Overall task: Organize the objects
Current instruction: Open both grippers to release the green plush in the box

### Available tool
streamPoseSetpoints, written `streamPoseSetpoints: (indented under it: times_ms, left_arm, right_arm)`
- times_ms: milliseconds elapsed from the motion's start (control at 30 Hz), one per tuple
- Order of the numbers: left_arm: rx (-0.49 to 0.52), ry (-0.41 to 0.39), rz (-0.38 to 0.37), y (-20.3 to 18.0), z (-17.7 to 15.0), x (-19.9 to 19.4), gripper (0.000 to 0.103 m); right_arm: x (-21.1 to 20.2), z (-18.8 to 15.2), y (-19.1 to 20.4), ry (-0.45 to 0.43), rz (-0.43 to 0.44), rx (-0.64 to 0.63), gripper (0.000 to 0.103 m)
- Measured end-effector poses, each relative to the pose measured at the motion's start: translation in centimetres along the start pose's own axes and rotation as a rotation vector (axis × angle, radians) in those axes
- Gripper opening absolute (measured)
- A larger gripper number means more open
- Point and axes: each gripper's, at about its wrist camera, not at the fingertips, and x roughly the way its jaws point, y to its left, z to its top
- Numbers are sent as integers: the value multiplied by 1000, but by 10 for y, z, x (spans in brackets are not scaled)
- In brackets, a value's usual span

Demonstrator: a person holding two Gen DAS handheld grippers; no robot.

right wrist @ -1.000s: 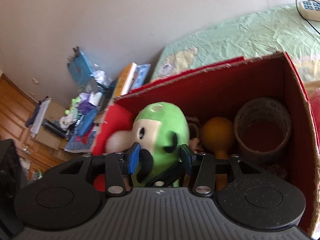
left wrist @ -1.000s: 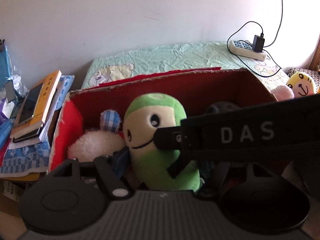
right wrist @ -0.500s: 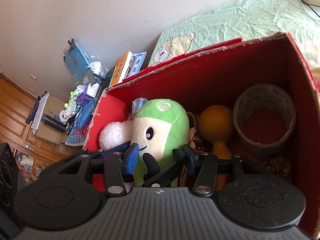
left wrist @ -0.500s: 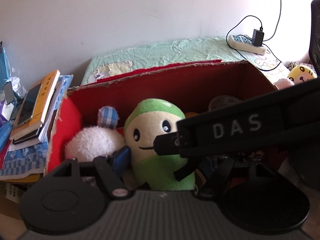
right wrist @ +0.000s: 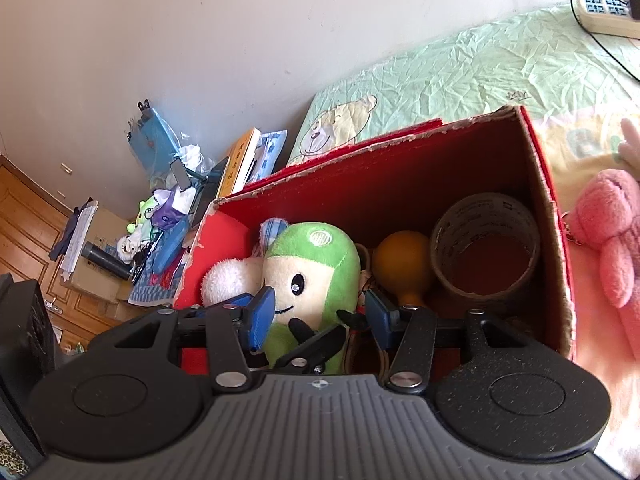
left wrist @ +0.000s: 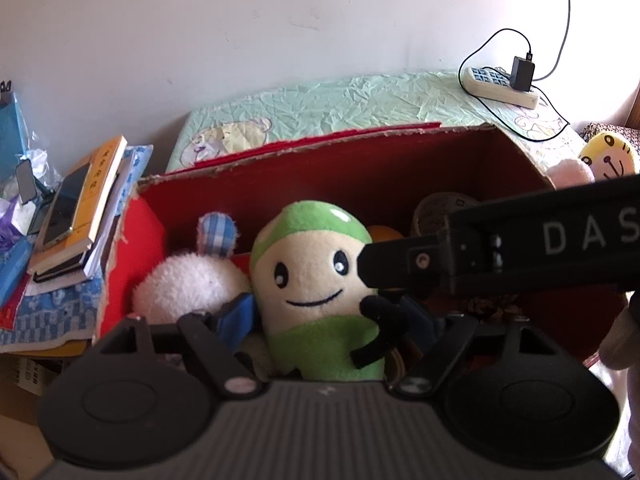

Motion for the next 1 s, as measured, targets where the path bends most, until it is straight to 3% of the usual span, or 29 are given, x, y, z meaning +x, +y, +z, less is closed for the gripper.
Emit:
streamPoseSetpoints:
  times_ms: [567,1000]
  left_arm:
    - [-19,-34,71,-4,-2,-30,87]
    - [-37,-37,89,-29,-2,-49,93]
  right_arm:
    - [-23,-15,10,-51,-5,-49,53]
    - [-57,-29,5,-143,-96,-88,53]
